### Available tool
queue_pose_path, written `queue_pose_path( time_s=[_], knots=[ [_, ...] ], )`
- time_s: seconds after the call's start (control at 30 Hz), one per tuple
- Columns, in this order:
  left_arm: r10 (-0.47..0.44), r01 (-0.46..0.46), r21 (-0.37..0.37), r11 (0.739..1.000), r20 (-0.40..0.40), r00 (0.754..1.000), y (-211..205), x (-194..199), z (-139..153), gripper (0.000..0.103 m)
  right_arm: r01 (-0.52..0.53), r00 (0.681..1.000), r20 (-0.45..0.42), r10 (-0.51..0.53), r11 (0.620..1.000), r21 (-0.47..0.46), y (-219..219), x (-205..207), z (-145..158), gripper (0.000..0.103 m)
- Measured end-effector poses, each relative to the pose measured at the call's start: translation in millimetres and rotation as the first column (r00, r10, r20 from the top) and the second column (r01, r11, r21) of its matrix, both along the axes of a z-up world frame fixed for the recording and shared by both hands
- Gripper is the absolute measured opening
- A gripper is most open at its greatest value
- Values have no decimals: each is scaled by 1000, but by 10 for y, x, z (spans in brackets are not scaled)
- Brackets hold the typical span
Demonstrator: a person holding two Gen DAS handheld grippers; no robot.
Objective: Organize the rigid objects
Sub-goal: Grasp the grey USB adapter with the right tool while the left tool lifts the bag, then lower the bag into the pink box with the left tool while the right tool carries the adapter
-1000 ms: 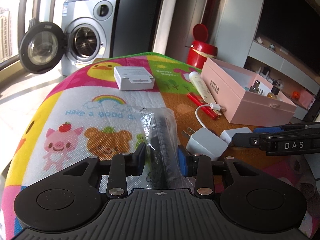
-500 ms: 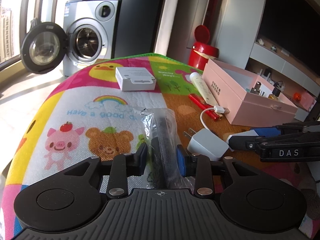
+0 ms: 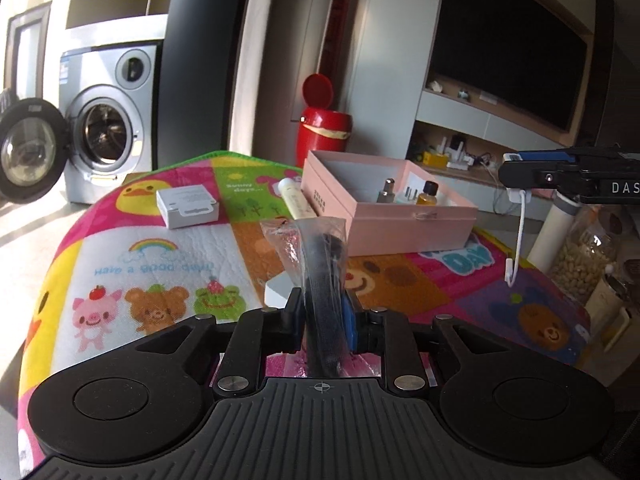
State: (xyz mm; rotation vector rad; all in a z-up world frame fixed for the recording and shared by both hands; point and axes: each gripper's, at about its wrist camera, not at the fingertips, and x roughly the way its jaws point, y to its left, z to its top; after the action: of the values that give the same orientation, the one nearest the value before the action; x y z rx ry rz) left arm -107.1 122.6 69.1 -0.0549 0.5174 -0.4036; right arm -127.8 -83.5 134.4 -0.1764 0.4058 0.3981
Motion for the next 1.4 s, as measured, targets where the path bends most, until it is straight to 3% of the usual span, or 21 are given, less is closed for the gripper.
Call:
queue_pose_path(
  time_s=[0.13,0.3,0.47,0.6,0.73,0.87,1.03,1.17,1.27,1.4],
  knots=[
    [-60,60,-3,998,98,993,-236,106,410,23,56,989,136,-59,998,27,-240,-186,374,61],
    [-98,100,-4,995,150,984,-693,771,778,23,105,970,214,-112,994,41,-444,-300,525,61],
    [-78,82,-46,996,73,994,-1120,1655,764,23,164,971,169,-169,986,40,-644,-215,366,61],
    [-93,91,-31,995,-62,994,-1364,2273,465,25,196,972,118,-201,979,58,-839,-63,197,61],
    [-46,39,-49,998,-139,989,-1360,2527,133,25,207,975,66,-214,973,102,-971,142,105,61],
    [-27,16,-126,992,-84,996,-1099,2302,133,25,207,975,55,-217,968,140,-1003,358,79,61],
    [35,-39,-106,994,-34,999,-767,1592,155,25,182,977,78,-200,964,193,-895,817,246,61],
    [55,-59,-105,993,-47,997,-495,1228,32,25,169,971,124,-204,955,245,-721,1312,442,61],
    [122,-127,-58,990,-77,990,-297,1089,-43,25,179,950,200,-239,944,276,-575,1641,417,61],
    [192,-206,-96,974,-136,972,83,941,-182,25,243,966,20,-258,930,274,-569,1885,102,62]
  ],
)
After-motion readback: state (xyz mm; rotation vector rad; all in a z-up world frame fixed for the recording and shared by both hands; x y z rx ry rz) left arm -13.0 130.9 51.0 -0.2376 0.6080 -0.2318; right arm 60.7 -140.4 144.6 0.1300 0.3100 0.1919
